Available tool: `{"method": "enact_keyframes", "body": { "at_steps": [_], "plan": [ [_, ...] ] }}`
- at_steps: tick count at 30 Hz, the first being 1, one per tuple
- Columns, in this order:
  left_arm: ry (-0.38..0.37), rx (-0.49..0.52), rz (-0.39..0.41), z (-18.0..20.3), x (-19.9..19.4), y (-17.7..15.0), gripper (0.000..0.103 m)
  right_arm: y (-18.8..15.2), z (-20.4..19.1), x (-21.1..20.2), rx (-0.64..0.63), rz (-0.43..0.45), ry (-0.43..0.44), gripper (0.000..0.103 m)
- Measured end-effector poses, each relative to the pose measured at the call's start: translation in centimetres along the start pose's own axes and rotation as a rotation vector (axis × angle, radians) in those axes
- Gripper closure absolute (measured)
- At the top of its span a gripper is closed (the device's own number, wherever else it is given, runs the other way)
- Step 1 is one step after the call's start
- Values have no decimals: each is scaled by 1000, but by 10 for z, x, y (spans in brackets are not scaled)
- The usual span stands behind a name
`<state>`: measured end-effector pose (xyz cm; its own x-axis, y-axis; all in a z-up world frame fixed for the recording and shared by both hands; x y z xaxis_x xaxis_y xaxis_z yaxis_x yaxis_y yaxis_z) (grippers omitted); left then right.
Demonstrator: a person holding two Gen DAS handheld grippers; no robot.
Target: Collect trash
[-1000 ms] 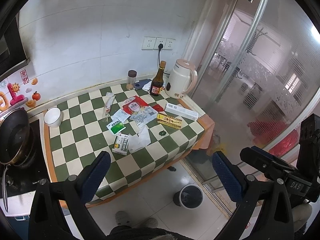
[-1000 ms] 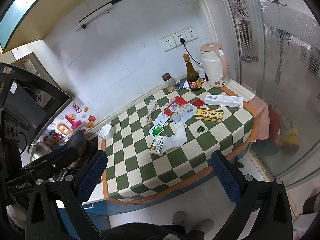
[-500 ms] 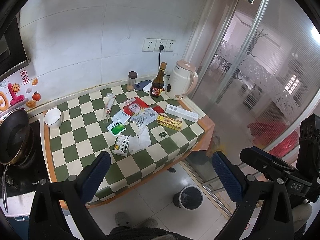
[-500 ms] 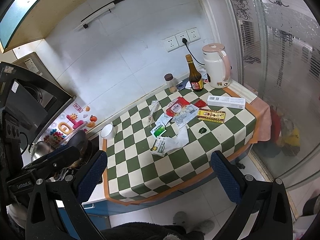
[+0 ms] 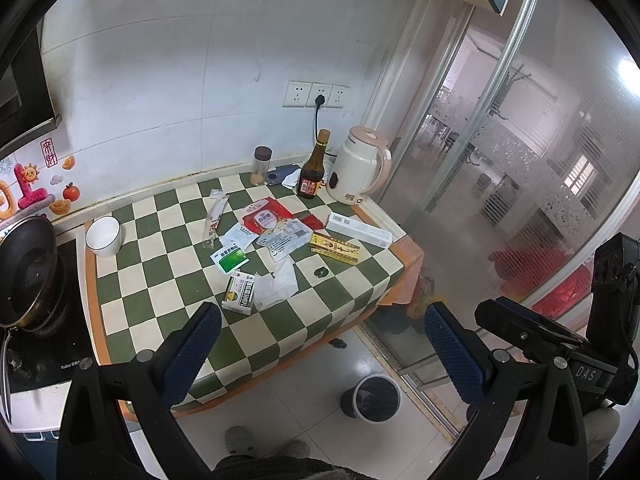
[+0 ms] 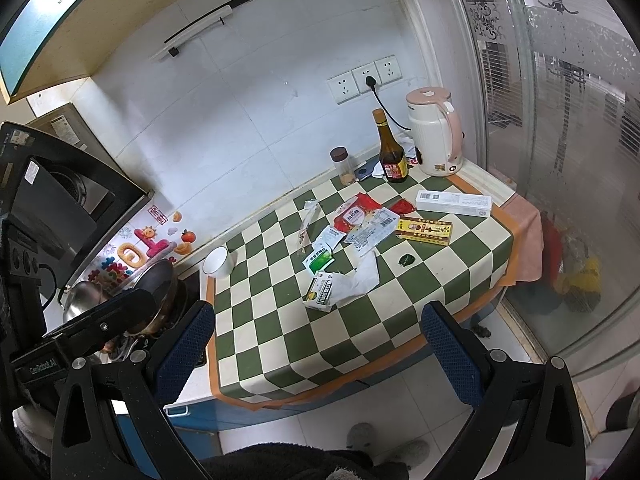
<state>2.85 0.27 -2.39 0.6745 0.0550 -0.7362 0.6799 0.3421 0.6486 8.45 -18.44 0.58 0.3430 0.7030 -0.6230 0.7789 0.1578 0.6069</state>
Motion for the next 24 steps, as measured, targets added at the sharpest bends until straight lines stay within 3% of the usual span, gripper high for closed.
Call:
{"method": "enact_keyframes", "body": {
  "at_steps": [24],
  "plan": [
    [3,1,6,13,-3,-4,0,-1,2,-4,2,5,11,0]
  ]
}}
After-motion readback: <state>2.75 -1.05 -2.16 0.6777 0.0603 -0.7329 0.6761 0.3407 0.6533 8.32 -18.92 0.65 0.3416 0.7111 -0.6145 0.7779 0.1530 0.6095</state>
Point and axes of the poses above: each gripper's, at about its wrist camera, not at the fingertips, and x roughly the way its jaws point, z to its right, y to its top, the point moved 4 cm from there along x, roughly the way its jaws point, and after that the axes turned 7 degrees about y, right-handed, at the moved point
